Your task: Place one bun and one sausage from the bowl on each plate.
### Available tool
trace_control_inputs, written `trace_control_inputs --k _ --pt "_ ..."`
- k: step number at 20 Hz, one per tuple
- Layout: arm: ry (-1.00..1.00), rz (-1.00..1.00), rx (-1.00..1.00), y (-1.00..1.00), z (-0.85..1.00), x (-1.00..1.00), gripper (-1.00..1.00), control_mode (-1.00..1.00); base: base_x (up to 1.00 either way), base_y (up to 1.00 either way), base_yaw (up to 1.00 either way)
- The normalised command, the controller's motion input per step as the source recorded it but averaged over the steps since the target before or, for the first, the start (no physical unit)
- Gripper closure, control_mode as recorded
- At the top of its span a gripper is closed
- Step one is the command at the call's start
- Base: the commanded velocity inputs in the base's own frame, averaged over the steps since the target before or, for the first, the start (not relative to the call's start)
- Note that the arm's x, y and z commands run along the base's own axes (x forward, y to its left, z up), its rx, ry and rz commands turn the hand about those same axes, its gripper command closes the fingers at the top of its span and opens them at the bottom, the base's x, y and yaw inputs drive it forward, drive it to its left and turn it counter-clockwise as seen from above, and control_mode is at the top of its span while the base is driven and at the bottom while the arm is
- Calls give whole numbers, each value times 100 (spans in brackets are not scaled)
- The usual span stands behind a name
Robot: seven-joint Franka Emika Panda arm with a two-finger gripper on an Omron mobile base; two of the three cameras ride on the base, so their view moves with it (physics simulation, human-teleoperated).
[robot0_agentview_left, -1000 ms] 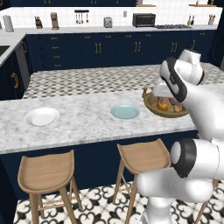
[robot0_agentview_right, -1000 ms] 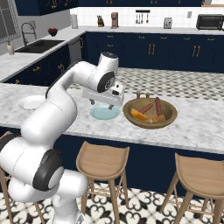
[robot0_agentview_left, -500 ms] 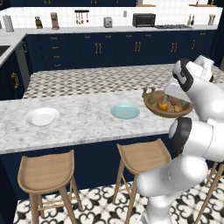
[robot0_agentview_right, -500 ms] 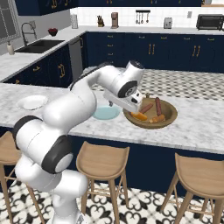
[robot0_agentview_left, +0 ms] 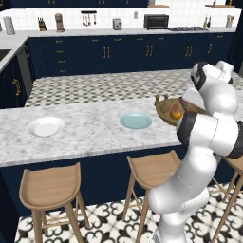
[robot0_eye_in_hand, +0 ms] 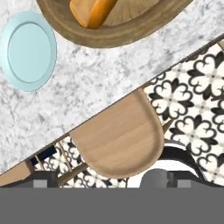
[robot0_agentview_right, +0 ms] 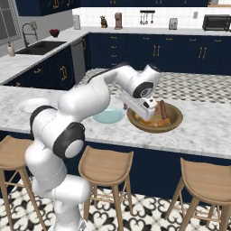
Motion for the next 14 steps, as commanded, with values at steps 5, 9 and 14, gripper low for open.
trace_control_inputs --k 5,9,14 --pt "4 -23 11 -6 -34 37 -100 -100 0 0 0" --pt "1 -28 14 -1 -44 34 -100 -100 0 0 0" --pt "1 -24 7 -2 -15 49 -100 -100 0 0 0"
